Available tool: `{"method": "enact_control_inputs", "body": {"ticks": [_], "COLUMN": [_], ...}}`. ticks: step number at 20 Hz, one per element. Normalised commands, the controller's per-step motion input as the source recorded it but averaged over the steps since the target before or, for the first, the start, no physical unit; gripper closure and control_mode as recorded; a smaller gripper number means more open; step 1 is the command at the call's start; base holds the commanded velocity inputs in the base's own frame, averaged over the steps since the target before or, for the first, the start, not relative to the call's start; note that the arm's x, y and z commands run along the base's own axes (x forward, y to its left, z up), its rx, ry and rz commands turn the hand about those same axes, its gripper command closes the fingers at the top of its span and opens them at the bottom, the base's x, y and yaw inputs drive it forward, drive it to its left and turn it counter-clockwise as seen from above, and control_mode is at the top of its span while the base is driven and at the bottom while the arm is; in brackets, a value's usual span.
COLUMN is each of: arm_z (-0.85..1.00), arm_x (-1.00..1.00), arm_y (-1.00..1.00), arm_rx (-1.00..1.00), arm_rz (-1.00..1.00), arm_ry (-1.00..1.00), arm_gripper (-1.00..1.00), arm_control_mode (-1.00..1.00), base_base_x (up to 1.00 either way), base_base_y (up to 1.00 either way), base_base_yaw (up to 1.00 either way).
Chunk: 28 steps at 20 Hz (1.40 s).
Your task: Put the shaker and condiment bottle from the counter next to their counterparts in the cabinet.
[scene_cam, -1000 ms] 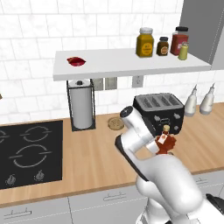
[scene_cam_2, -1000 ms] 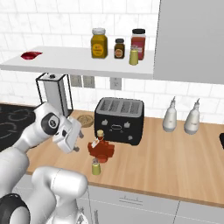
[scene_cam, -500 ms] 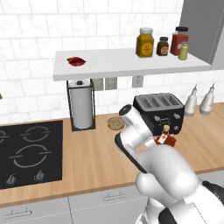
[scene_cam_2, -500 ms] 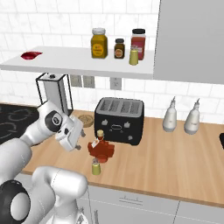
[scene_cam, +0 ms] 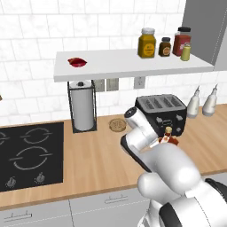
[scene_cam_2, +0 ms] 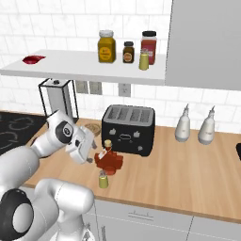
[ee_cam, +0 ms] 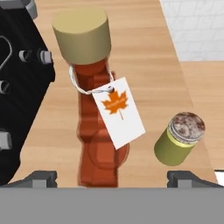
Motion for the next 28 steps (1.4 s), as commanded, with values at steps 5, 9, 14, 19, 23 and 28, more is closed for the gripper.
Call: {"method": "enact_control_inputs", "body": {"ticks": [5,9,14,19,23,28], "arm_z": [-0.08,-0.09,-0.05,-0.03,-0.03,-0.15], "arm_x": [0.04,0.01,0.01,0.01,0.0,0.0], "arm_y": [-0.11,-0.15,-0.11,-0.07,-0.18,-0.08], "arm_rx": [0.0,0.0,0.0,0.0,0.0,0.0], "arm_rz": [0.0,0.0,0.0,0.0,0.0,0.0], "arm_ry": [0.0,0.0,0.0,0.0,0.01,0.06], "arm_gripper": [-1.0,-1.0,-1.0,1.0,1.0,1.0], "arm_control_mode": [-1.0,-1.0,-1.0,-1.0,-1.0,-1.0], "base_base_x": [0.0,0.0,0.0,0.0,0.0,0.0], "base_base_y": [0.0,0.0,0.0,0.0,0.0,0.0], "base_base_yaw": [0.0,0.0,0.0,0.0,0.0,0.0]}}
